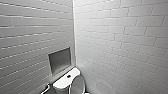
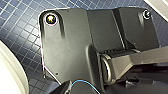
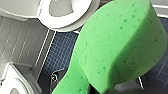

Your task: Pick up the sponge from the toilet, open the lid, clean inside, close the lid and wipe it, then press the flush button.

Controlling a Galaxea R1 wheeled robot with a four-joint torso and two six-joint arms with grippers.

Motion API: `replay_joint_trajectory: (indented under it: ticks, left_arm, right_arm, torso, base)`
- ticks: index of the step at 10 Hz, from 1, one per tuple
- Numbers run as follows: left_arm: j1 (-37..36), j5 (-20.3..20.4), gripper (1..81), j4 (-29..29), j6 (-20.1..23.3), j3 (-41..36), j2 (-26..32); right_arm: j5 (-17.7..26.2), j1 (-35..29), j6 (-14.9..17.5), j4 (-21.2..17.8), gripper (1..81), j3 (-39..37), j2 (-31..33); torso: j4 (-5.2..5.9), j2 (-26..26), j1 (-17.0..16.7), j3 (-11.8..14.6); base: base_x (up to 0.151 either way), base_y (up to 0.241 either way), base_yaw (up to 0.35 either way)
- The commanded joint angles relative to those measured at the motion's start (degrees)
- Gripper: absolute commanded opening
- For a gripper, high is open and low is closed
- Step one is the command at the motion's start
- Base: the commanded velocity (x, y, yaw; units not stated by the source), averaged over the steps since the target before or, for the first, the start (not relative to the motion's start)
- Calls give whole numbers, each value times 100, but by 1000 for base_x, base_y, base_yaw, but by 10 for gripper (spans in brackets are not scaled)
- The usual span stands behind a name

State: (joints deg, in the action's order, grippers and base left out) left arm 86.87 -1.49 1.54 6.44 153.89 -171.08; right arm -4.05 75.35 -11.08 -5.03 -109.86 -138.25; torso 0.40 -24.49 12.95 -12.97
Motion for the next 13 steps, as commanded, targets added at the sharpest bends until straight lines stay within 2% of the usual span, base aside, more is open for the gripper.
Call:
replay_joint_trajectory:
  ticks: [1, 2, 3, 6, 7, 9, 10, 11, 12, 13]
  left_arm:
    - [-227, -335, 811, 40, 42, -17, -14]
    - [-218, -335, 811, 40, 42, -17, -23]
    - [-210, -335, 811, 49, 42, -17, -32]
    - [-157, -335, 811, 75, 42, -17, -32]
    - [-157, -326, 811, 84, 42, -17, -32]
    - [-157, -326, 811, 84, 42, -17, -93]
    - [-157, -334, 811, 83, 42, -17, -110]
    - [-157, -335, 811, 75, 42, -17, -120]
    - [-157, -335, 811, 75, 42, -17, -120]
    - [-157, -335, 811, 75, 42, -17, -120]
  right_arm:
    - [211, -814, -87, -121, 10, 255, 444]
    - [211, -998, -87, -121, 10, 344, 542]
    - [211, -1183, -87, -121, 10, 388, 594]
    - [281, -1615, -87, -121, 10, 274, 446]
    - [290, -1702, -87, -121, 10, 212, 375]
    - [290, -1781, -87, -112, 10, 142, 279]
    - [290, -1799, -87, -121, 10, 124, 269]
    - [290, -1825, -87, -121, 10, 98, 278]
    - [290, -1834, -87, -121, 10, 98, 278]
    - [220, -1851, -113, -112, 10, 98, 278]
  torso:
    - [0, -544, 351, -422]
    - [0, -748, 483, -536]
    - [0, -957, 616, -269]
    - [0, -1509, 973, -398]
    - [501, -1721, 1105, -402]
    - [640, -2075, 1320, -404]
    - [789, -2236, 1422, -404]
    - [983, -2430, 1545, -406]
    - [988, -2643, 1678, -738]
    - [813, -2829, 1796, -950]
  base:
    - [0, 0, 0]
    - [0, 0, 0]
    - [0, 0, 0]
    - [0, 0, 0]
    - [0, 0, 0]
    - [0, 0, 0]
    - [0, 0, 0]
    - [0, 0, 0]
    - [0, 0, 0]
    - [0, 0, 0]
